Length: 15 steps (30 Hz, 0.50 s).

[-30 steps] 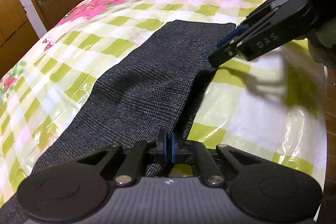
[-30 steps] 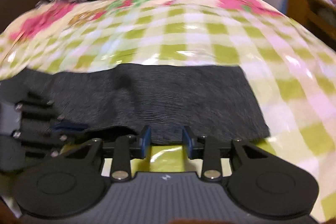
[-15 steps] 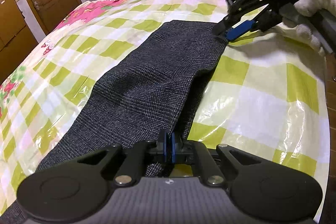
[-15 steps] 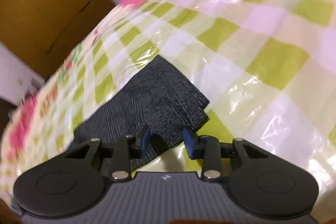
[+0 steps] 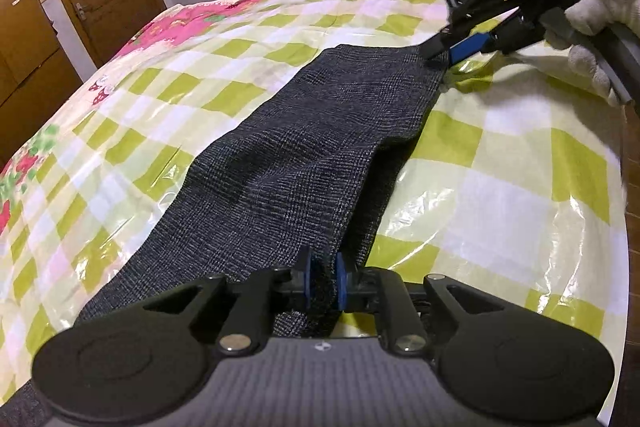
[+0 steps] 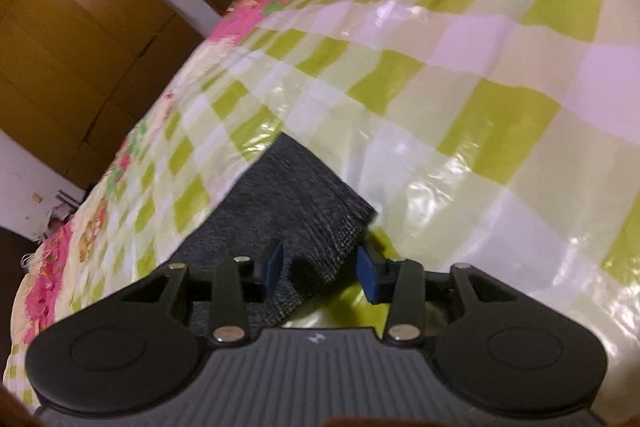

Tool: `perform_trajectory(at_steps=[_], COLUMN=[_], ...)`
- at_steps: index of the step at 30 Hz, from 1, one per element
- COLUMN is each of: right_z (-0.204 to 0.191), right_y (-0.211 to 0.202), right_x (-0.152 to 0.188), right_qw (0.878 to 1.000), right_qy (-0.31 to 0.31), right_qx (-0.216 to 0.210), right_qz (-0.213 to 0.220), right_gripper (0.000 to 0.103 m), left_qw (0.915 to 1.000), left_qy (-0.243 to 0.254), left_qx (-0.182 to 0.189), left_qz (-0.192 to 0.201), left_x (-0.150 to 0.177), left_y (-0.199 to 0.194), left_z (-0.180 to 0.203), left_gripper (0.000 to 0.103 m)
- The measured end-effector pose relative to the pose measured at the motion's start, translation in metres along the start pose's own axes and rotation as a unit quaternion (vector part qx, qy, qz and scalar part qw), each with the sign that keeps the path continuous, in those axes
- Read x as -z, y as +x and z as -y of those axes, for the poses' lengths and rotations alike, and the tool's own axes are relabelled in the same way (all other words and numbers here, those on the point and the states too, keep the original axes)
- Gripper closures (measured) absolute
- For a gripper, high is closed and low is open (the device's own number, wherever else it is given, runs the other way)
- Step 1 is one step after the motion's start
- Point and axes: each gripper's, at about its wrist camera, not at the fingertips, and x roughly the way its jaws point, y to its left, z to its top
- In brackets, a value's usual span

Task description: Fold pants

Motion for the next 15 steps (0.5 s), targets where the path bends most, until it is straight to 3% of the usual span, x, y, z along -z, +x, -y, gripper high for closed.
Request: perform_trajectory(at_steps=[2,4,9,13,15], right_z=[-0.005,-0.007,-0.005,-0.012,-0.011], right_y=[-0.003,-0.006,-0.002,-0.017,-0.020], right_x=[-0.002,-0.004,-0.017,-0.032,-0.034], right_qw=[1.000,0.999,0.999,0.994,0.992], right_qy=[-0.028,-0.040,-0.013,-0.005,-0.005], right_qx=[0.007,0.005,-0.049,-0.104,-0.109], right_qz=[0.003,0.006,-0.003,0.040,0.058], right_gripper=[0.088,0.092,0.095,0.096,0.096], left_qw=[1.0000,1.0000,1.0000,0.9999,0.9998], left_qy=[-0.001,0.000,-0.002,-0.001,0.007], left_qx=[-0.001,-0.002,-0.004,-0.010,-0.014], left_qz=[0.001,0.001,0.005,0.012,0.009], left_x=[0.000,0.000,-0.001,0.001,0.002], left_y=[0.000,0.000,-0.001,-0.003,0.000], left_z=[0.000,0.000,-0.001,0.003,0.006], left_gripper=[0.074,0.074,0.073,0.072,0.072])
